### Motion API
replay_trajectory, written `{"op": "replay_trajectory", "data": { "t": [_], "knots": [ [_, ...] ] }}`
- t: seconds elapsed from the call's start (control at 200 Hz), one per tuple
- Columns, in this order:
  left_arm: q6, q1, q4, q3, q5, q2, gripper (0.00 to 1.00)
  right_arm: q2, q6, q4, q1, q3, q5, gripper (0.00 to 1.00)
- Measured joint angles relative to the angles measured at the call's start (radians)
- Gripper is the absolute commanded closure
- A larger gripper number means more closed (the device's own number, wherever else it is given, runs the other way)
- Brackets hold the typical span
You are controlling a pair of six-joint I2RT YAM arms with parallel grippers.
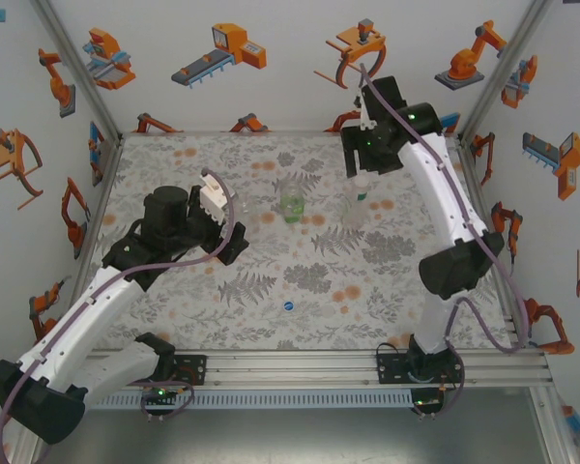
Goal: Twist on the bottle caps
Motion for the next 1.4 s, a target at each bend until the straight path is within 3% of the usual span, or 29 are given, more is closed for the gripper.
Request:
{"op": "replay_trajectory", "data": {
  "t": [0.17,0.365,0.531,0.661,1.001,1.397],
  "knots": [
    [-0.013,0.0,0.002,0.0,0.011,0.0,0.03,-0.134,0.02,0.1,0.025,-0.136,-0.045,0.33],
    [-0.034,0.005,-0.01,0.029,0.015,0.037,0.03,-0.207,0.024,0.231,0.133,-0.285,-0.047,0.29],
    [-0.034,0.007,-0.027,0.035,-0.016,0.052,0.03,-0.243,0.027,0.361,0.228,-0.415,-0.02,0.15],
    [-0.034,0.006,-0.031,0.035,-0.063,0.049,0.03,-0.265,0.043,0.467,0.279,-0.533,-0.017,0.1],
    [-0.034,0.008,-0.027,0.035,-0.111,0.034,0.03,-0.28,0.063,0.745,0.296,-0.78,-0.017,0.01],
    [-0.034,0.008,-0.027,0.035,-0.126,0.032,0.03,-0.206,0.065,1.072,0.298,-0.898,0.059,0.01]
  ]
}}
